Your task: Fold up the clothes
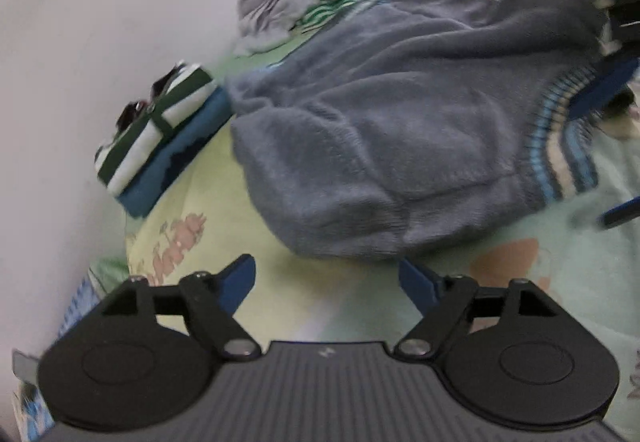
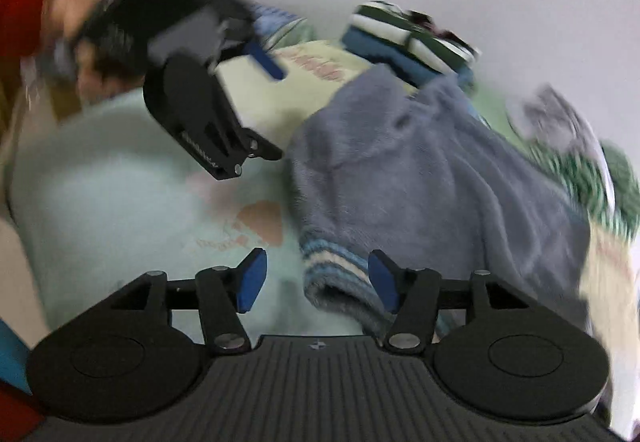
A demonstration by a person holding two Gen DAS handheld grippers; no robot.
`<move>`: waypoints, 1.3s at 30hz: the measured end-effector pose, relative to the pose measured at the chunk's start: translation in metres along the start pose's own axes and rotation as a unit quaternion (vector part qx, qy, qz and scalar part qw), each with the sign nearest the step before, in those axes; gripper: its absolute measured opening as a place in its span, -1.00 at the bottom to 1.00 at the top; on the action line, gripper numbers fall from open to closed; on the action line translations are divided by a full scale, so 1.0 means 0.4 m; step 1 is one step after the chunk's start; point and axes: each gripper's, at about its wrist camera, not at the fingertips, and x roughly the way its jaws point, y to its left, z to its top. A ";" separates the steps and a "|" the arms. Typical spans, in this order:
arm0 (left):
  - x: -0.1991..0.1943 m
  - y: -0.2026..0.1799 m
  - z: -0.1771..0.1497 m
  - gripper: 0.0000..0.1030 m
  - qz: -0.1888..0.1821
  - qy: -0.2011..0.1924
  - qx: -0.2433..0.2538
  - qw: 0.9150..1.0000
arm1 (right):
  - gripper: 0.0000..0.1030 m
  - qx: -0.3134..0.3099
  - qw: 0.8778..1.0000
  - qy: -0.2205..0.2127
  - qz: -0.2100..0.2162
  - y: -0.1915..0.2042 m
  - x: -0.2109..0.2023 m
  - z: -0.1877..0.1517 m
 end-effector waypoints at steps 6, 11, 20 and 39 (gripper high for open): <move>-0.022 -0.018 -0.020 0.59 -0.001 0.001 0.015 1.000 | -0.65 0.084 0.996 0.027 0.021 -0.107 0.045 0.001; -0.017 -0.055 -0.018 0.72 0.030 -0.017 0.042 0.999 | -0.77 0.180 0.982 -0.002 0.049 -0.223 -0.031 0.025; 0.127 -0.086 0.059 0.87 0.137 -0.028 0.063 0.988 | -0.78 0.301 0.944 -0.078 0.110 -0.364 -0.163 0.079; 0.015 0.101 0.150 -0.38 0.155 -0.086 0.085 0.980 | -0.78 0.411 0.887 -0.143 0.156 -0.464 -0.273 0.008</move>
